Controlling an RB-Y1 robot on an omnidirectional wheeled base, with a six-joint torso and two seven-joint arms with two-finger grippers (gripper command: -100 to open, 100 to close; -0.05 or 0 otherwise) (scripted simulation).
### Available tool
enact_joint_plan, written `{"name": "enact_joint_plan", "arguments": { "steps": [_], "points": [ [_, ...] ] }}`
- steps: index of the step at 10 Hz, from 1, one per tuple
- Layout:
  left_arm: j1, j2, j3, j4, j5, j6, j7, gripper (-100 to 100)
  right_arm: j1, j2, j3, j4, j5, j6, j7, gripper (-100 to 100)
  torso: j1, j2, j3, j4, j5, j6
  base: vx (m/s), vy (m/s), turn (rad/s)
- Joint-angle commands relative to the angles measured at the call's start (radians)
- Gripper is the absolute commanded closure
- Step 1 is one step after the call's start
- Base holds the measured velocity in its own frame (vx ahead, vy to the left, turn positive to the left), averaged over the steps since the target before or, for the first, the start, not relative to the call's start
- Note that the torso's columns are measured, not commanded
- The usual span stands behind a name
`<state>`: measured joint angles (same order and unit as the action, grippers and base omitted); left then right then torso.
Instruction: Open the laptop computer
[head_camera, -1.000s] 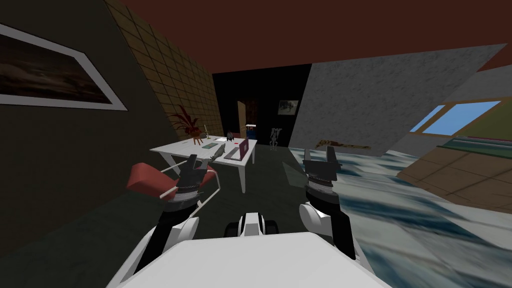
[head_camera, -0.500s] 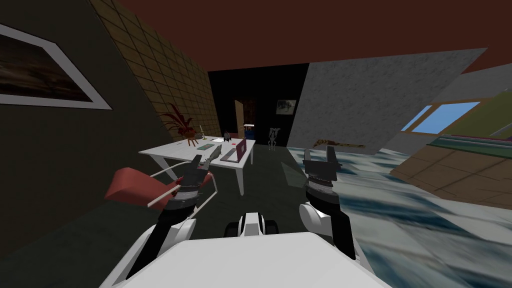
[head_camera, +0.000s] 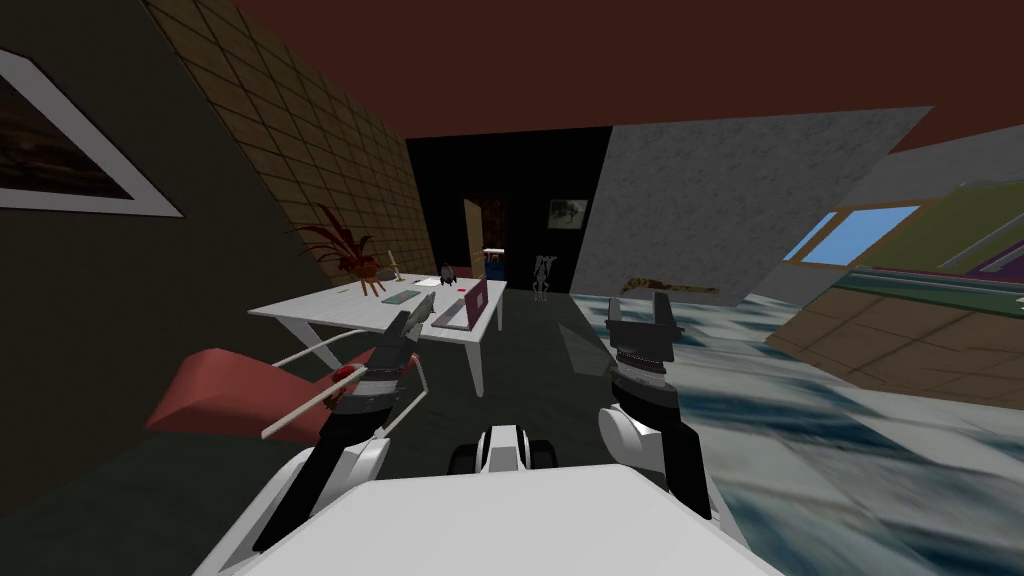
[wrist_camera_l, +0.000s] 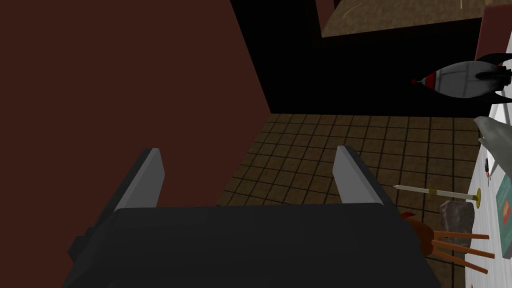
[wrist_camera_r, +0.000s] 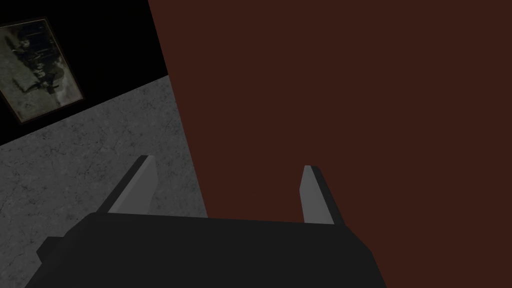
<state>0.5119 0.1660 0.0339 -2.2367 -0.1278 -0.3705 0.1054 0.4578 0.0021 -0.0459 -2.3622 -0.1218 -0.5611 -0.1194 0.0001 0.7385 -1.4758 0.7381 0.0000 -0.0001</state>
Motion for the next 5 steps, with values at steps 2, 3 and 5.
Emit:
{"name": "enact_joint_plan", "arguments": {
  "steps": [2,3,5],
  "points": [
    [0.004,0.015,-0.002,-0.002,-0.013,0.065,0.001,-100,0.0,0.0,0.0,0.0,0.0,0.0,0.0,0,0.0,0.0,0.0,0.0,0.0,0.0,0.06,-0.009,-0.053],
    [0.004,0.02,-0.002,-0.002,-0.016,0.081,0.001,-100,0.0,0.0,0.0,0.0,0.0,0.0,0.0,0,0.0,0.0,0.0,0.0,0.0,0.0,0.065,-0.007,-0.053],
    [0.006,0.04,-0.003,-0.004,-0.025,0.127,0.002,-100,0.0,0.0,0.0,0.0,0.0,0.0,0.0,0,0.0,-0.001,-0.001,0.0,0.0,0.0,0.079,-0.006,-0.062]
  ]
}}
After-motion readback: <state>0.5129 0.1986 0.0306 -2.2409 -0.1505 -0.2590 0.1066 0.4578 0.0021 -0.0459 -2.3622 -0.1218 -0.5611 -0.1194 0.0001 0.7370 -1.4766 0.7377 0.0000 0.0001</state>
